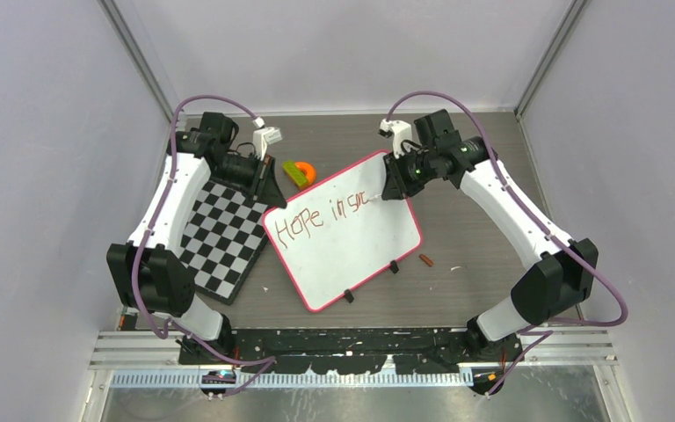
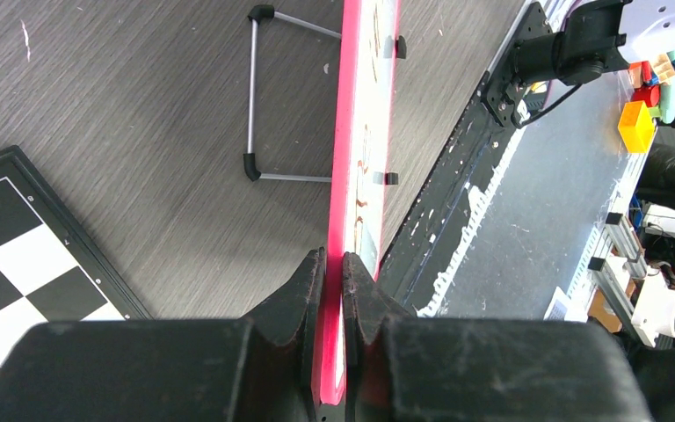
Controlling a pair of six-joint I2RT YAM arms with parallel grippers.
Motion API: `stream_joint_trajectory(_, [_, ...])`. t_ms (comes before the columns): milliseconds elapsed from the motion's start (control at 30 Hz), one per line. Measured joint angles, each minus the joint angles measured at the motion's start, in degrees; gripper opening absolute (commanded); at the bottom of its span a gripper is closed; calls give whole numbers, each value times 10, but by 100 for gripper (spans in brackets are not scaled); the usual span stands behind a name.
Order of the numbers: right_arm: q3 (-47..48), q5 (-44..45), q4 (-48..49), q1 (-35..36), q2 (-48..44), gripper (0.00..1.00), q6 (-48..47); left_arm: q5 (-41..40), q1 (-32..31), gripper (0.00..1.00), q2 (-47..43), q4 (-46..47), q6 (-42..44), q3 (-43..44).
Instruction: Write a sentence on the whiteboard
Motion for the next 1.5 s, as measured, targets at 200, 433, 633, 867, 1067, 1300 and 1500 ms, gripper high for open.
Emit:
stream_joint_trajectory(200, [25,10,4,-2,0,0,0,1,0,0,0,0,0,0])
stream_joint_trajectory(433, [36,10,8,-2,7,0,0,0,0,0,-1,0,0,0])
stream_joint_trajectory(633, [31,10,9,-2,6,0,0,-1,0,0,-1,0,0,0])
stream_joint_trajectory(867, [0,6,1,-2,0,0,-3,-3,0,0,-1,0,0,-1])
stream_joint_trajectory(1067, [3,9,-12,-2,-3,0,-13,-2,-1,0,-1,-1,0,-1])
stream_joint_trajectory(1300, [43,19,-19,-7,-3,0,-19,-1,-1,0,-3,0,0,-3])
stream_joint_trajectory(1500, [66,25,-12,-10,2,0,-18,0,-1,0,-5,0,1,-4])
